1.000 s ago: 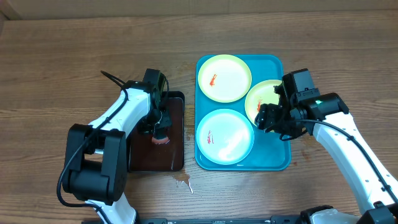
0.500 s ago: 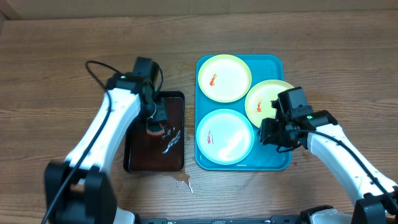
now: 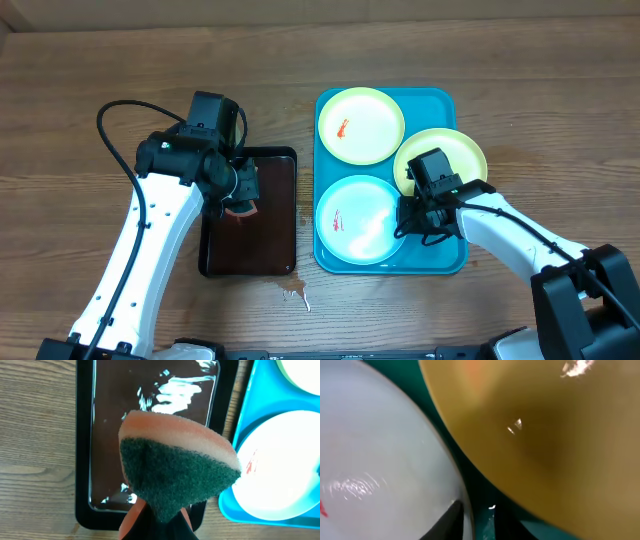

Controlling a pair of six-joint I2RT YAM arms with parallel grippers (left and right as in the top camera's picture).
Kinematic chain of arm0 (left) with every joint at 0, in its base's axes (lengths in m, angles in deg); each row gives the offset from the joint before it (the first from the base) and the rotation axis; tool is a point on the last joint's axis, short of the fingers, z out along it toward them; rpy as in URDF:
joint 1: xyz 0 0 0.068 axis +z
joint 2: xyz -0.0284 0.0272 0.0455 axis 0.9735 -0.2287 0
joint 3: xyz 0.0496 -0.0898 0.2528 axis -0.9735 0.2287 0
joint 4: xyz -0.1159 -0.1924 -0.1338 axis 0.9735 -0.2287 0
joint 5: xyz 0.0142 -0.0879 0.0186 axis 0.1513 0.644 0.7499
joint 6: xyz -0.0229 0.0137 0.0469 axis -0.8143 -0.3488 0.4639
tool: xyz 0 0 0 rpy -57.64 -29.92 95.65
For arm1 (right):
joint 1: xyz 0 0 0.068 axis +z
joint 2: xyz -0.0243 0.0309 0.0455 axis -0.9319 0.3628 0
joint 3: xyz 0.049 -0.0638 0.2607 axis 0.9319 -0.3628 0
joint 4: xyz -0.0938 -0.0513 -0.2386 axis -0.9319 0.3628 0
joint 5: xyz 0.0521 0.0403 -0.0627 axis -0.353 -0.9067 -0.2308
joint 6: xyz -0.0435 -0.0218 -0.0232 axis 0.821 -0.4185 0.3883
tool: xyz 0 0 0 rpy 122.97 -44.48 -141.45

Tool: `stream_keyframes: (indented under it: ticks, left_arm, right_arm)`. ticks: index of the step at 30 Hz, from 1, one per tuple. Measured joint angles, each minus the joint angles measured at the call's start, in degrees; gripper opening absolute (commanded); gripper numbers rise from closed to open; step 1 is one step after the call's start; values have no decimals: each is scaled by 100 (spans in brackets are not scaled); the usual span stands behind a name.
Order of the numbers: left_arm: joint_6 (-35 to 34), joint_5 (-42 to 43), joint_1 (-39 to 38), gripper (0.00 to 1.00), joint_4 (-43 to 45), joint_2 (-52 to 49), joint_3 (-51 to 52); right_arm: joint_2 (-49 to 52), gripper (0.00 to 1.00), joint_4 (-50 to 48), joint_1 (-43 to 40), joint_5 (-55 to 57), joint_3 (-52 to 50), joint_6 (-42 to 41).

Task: Clean dirty plates on tray and stack at the side
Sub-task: 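Carry the wet sponge with the left gripper over the white plate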

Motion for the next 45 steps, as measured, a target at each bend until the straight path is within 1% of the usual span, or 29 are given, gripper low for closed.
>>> stream_keyframes:
  ticks: [2,6,9,14,19,25,30,36,41,45]
  left_arm:
    - [11,68,0,4,22,0,0]
    - [13,308,-52,4,280,0,0]
    - [9,485,-238,4,605,-9,0]
    - [-105,691,-949,4,1147,-256,0]
    - [-483,855,-1740,4,1803,-1040,-2]
    - [-1128,1161,-2339,4,2365,-2020,-2]
    - [-1558,1274,-2433,4,2411,-2573,-2]
    - [-1947,1360,-2308,4,2288,-2977,-2]
    - [-2072,1311,-2017,4,2046,-2979,-17]
    - [-1996,1215,-1681,4,1886,-2977,-17]
  right_arm:
    - [20,4,-59,0,42,0,-4]
    - [22,4,-57,11,39,11,-76]
    - [22,4,-46,11,48,17,-210]
    - [22,4,-39,11,50,17,-275]
    - [22,4,-39,13,52,20,-299]
    - [22,4,-37,13,52,20,-313]
    - [22,4,-37,13,52,20,-313]
    - [22,4,-31,11,52,20,-313]
    - [22,4,-33,13,55,20,-313]
    - [22,4,-33,13,44,20,-317]
